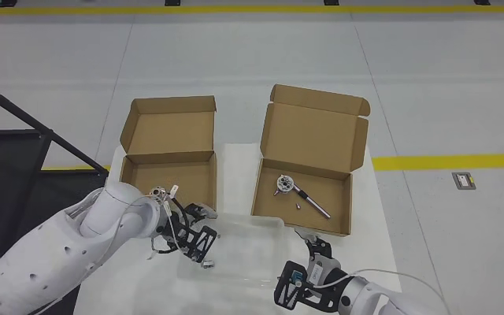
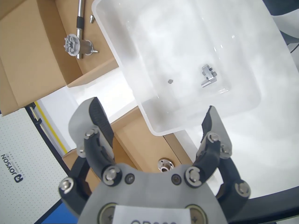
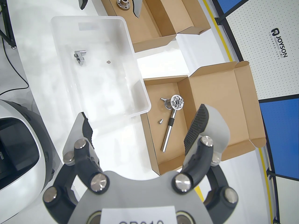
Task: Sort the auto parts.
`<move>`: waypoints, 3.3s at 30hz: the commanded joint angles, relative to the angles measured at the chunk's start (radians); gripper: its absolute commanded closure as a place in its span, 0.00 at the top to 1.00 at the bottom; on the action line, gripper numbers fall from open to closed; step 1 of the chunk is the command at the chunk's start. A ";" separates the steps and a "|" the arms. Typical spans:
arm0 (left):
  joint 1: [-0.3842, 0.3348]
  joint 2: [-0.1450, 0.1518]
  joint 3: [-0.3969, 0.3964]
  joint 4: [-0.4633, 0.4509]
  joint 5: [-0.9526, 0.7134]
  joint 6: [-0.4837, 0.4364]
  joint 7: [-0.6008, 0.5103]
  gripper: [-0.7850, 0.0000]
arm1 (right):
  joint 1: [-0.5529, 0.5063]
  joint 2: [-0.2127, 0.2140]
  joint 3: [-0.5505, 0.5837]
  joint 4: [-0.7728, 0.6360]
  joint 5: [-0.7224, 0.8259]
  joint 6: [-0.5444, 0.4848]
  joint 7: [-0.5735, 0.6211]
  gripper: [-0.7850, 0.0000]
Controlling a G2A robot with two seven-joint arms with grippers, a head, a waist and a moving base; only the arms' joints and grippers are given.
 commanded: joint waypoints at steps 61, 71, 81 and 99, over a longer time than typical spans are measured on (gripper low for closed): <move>0.158 -0.068 0.024 0.025 -0.206 0.120 -0.348 1.00 | 0.000 0.000 0.000 0.000 0.000 0.000 0.000 1.00; 0.169 -0.075 0.018 0.022 -0.235 0.112 -0.385 1.00 | 0.000 0.000 0.000 0.000 0.000 0.000 0.000 1.00; 0.187 -0.090 0.006 0.030 -0.245 0.113 -0.450 1.00 | 0.000 0.000 0.000 0.000 0.000 0.000 0.000 1.00; 0.196 -0.118 -0.006 0.049 -0.335 0.035 -0.578 1.00 | 0.000 0.000 0.000 0.000 0.000 0.000 0.000 1.00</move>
